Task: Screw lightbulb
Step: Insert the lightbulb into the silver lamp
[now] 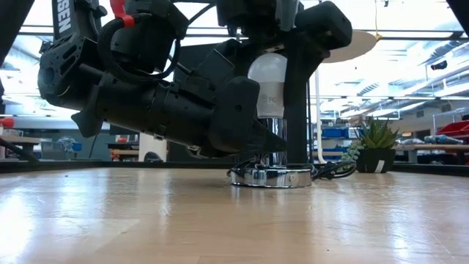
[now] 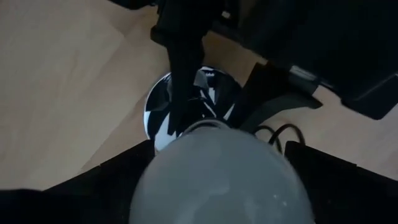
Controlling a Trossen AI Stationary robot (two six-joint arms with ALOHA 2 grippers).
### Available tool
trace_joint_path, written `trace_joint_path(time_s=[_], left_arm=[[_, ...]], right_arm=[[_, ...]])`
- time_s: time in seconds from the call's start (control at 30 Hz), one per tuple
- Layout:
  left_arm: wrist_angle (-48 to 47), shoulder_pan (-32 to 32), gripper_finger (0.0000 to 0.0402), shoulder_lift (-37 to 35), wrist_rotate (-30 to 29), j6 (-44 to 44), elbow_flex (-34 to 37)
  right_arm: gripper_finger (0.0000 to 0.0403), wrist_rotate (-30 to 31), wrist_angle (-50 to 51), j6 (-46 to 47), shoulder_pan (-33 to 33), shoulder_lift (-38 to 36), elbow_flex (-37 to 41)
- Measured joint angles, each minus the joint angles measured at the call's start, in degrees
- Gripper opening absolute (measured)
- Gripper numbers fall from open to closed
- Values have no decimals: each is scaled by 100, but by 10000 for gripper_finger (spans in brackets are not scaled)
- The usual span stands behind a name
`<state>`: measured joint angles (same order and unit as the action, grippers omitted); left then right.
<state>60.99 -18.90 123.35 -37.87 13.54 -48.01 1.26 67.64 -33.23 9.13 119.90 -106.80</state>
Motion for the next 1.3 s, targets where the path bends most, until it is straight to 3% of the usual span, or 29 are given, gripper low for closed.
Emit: trace_joint_path(time_s=[0.37, 0.63, 0.87, 1.3], left_arm=[[-7, -2, 184, 2, -2, 0, 0], [-4, -2, 184, 2, 0, 2, 2], [-4, -2, 184, 4, 0, 1, 2], [-3, -4, 184, 6, 0, 17, 2]], right_arm=[[255, -138, -131, -71, 0, 0, 0], [273, -157, -162, 271, -9, 0, 0], [256, -228, -265, 1369, -37, 2, 0], [268, 2, -396, 4856, -44, 2, 6]])
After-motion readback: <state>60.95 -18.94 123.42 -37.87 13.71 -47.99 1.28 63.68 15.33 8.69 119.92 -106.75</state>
